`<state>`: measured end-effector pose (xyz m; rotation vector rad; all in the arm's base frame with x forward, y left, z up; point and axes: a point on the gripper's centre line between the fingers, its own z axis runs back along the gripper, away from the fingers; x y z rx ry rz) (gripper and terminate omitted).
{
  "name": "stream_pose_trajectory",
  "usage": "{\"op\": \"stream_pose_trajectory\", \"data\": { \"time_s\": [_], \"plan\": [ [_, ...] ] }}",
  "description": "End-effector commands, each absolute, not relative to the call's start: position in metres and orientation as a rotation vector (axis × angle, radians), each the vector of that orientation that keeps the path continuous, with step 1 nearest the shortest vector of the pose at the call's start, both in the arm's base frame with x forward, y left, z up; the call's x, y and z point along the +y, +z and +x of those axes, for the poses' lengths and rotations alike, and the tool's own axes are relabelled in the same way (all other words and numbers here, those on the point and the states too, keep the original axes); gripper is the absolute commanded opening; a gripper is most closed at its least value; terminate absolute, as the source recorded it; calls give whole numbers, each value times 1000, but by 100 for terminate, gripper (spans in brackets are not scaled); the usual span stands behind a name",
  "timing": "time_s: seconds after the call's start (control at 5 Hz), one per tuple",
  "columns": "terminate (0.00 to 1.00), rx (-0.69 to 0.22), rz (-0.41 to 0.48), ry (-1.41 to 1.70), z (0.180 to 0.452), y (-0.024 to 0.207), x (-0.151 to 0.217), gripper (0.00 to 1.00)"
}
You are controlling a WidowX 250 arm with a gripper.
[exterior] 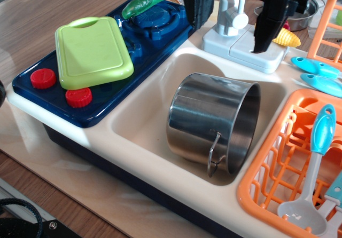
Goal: Flip pot upright which is in sink
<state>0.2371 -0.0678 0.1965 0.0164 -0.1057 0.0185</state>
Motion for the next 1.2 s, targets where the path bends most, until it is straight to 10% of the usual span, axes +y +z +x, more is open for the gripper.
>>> {"op": "stream_pose_trajectory", "data": {
  "time_s": [0.0,1.0],
  "plan": [
    [0,-106,16,19,237,196,-68,100],
    [0,-68,198,13,253,147,-107,100]
  ]
}}
